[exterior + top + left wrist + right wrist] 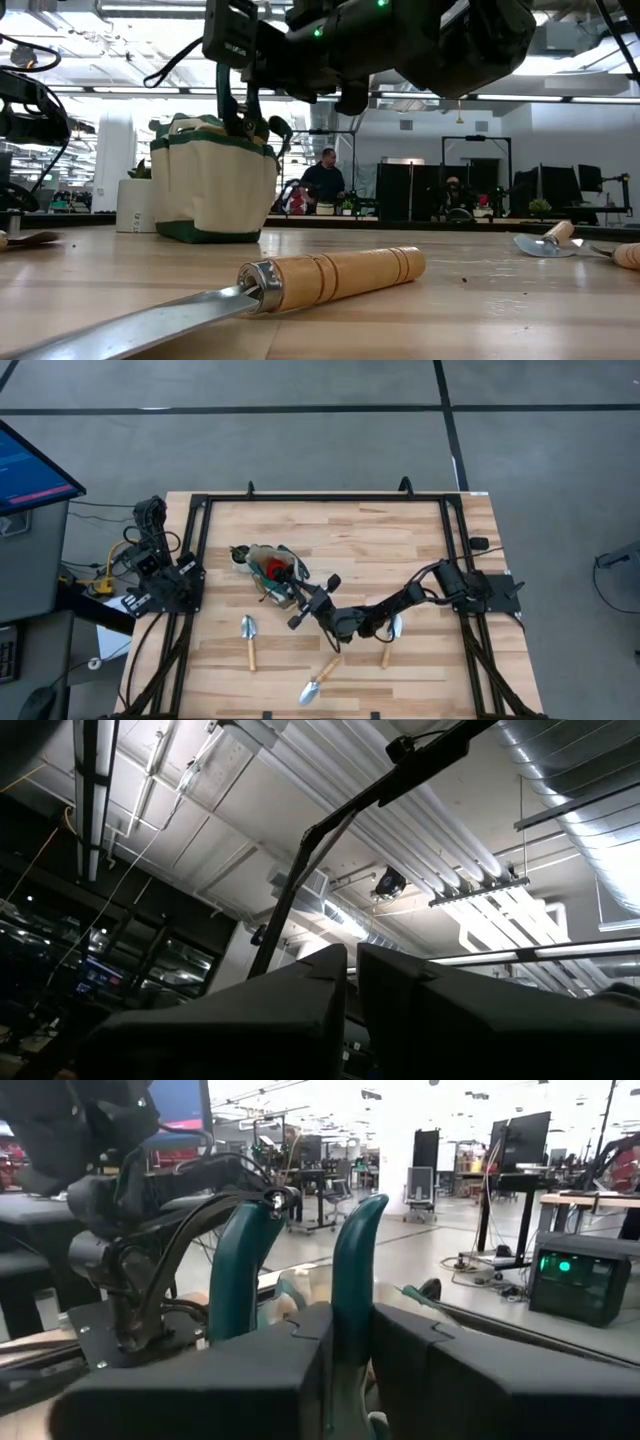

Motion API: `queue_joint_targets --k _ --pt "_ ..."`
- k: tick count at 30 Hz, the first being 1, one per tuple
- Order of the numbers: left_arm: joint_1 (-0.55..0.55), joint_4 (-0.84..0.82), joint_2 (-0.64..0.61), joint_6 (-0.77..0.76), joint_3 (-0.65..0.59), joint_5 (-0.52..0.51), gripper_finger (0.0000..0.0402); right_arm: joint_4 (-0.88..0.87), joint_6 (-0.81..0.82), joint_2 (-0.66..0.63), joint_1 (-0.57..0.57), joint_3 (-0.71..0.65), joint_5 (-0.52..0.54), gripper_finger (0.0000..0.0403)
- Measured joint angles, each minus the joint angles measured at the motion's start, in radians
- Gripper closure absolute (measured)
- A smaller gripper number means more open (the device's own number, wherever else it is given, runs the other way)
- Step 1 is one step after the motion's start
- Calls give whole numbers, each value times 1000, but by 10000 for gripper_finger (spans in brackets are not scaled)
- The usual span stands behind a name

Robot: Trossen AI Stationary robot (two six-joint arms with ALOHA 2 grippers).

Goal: Pick & Place Garden tools in Gardening bag
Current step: Put the shear scissors into the gardening bag

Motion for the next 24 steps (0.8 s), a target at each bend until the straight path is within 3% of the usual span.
queue_joint_targets --k 12,16,24 --pt "0 0 0 0 0 0 382 -6 -26 -2 -3 23 -9 169" --pt "0 0 0 0 0 0 382 -9 -70 -2 -10 46 -47 151" --pt "0 0 0 0 0 0 382 -8 -343 -3 10 159 -44 148"
